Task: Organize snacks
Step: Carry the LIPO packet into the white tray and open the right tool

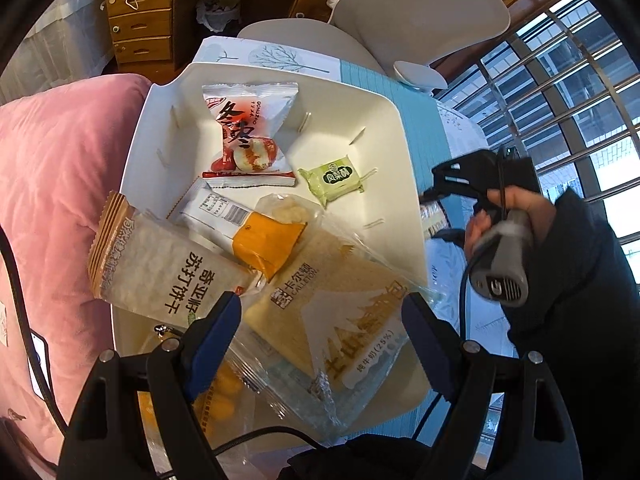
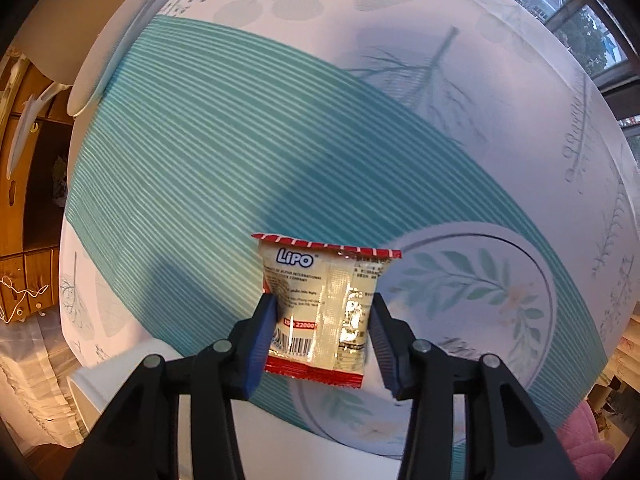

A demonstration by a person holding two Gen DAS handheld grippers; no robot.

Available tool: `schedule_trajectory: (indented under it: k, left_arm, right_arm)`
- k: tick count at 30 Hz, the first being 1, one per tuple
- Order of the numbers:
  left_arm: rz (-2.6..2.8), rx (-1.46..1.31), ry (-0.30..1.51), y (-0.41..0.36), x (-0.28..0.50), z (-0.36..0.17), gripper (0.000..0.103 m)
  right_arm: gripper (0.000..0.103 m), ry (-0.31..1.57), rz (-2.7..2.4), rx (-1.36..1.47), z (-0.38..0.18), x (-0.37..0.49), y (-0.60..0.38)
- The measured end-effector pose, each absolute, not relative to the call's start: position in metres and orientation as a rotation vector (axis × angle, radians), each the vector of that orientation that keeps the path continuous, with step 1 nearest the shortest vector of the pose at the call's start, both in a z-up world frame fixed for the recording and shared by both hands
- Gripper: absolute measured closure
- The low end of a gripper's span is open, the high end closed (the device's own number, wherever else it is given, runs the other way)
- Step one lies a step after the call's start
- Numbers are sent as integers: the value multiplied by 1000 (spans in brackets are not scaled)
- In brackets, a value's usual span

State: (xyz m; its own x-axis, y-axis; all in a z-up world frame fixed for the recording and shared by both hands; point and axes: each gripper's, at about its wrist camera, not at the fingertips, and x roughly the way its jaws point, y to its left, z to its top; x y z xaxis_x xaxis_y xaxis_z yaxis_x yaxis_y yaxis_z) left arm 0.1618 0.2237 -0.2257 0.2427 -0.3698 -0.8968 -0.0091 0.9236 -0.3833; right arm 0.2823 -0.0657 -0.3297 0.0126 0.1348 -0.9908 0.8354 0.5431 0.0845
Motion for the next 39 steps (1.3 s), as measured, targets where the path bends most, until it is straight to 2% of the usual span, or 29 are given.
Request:
schedule_trajectory:
  k: [7, 16, 25, 35, 39]
  left_arm:
    - [-271, -344, 1274, 221, 148, -215, 21]
    - [-298, -352, 1229, 219, 132, -198, 21]
    - [-295, -398, 1197, 224, 116, -194, 21]
    - [-229, -421, 1182, 229, 86, -188, 21]
    - [-197, -413, 1158, 221, 70, -180, 21]
  right_arm:
    - [57, 1458, -628, 895, -311, 246, -71]
    - [57, 1383, -495, 875, -258, 226, -69]
    - [57, 1364, -282, 824, -225, 224, -22]
    - [56, 1334, 0, 773, -217, 219, 28]
    - [49, 1322, 51, 730, -211, 209, 31]
